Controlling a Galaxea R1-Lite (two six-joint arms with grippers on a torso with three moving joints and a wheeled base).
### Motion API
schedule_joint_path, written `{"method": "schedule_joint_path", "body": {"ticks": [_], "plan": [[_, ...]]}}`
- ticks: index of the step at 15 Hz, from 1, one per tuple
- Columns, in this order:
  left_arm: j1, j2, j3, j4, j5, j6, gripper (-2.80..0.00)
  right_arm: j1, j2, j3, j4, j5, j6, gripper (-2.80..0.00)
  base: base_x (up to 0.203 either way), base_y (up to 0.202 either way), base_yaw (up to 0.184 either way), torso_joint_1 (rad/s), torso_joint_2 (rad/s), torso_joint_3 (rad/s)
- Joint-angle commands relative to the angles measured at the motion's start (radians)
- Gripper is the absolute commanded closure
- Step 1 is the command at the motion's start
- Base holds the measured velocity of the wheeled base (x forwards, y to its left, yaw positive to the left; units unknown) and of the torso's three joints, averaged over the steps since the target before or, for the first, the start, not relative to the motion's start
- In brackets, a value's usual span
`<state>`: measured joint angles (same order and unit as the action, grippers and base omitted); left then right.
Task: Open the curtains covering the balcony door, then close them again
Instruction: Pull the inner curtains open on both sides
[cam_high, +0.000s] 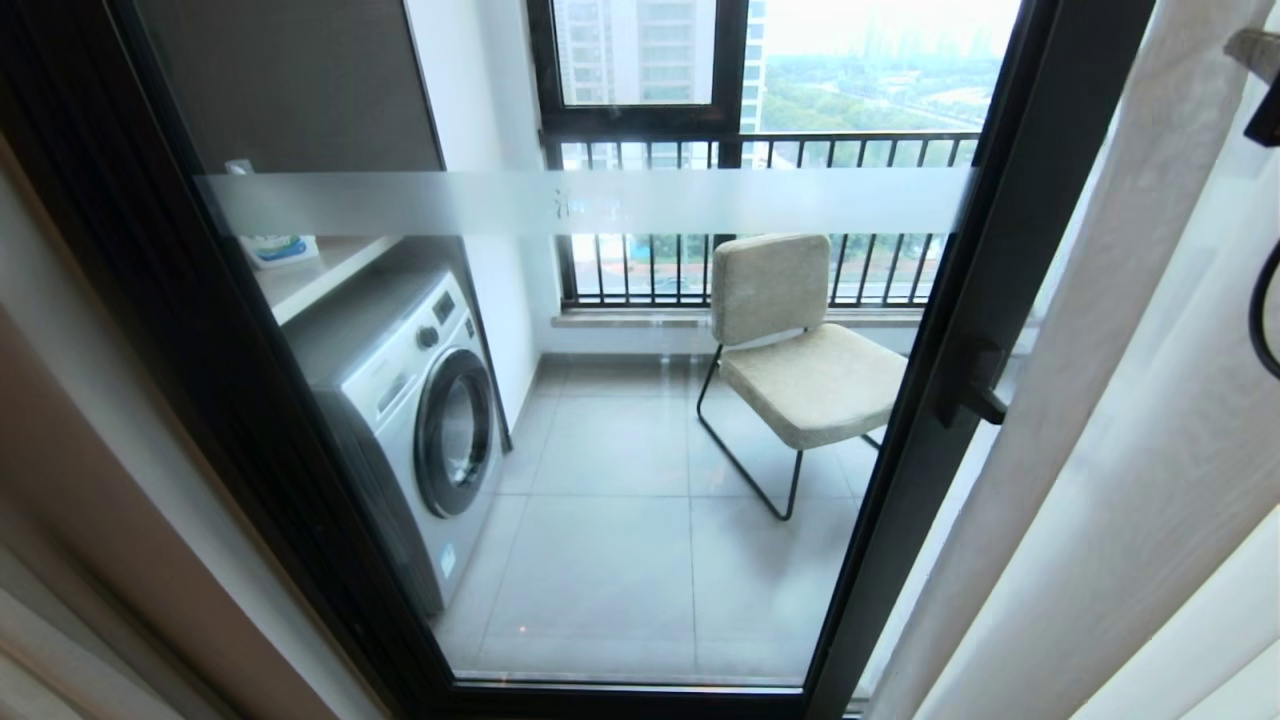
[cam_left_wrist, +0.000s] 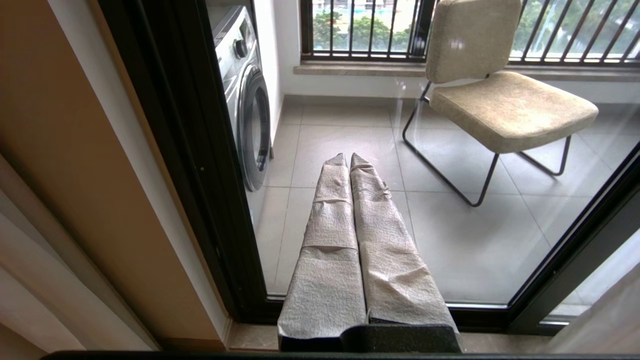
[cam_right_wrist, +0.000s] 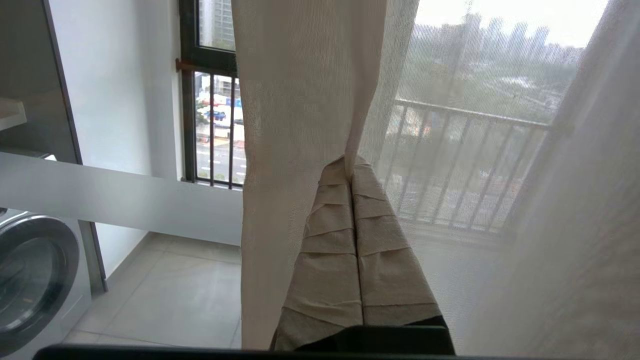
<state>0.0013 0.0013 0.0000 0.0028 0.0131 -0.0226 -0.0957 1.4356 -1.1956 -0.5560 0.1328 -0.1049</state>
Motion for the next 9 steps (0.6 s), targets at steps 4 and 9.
{"method": "schedule_joint_path", "body": {"ticks": [4,9], "plan": [[0.0,0.0,0.0,0.0,0.001,0.0,0.0,-0.016,-0.059,0.075,0.01,0.001,-0.002,0.0,0.0,0.0,0.0,0.0,0.0,0.0],[0.0,0.0,0.0,0.0,0.001,0.0,0.0,-0.067,-0.07,0.09,0.012,0.001,-0.033,0.0,0.0,0.0,0.0,0.0,0.0,0.0]]}}
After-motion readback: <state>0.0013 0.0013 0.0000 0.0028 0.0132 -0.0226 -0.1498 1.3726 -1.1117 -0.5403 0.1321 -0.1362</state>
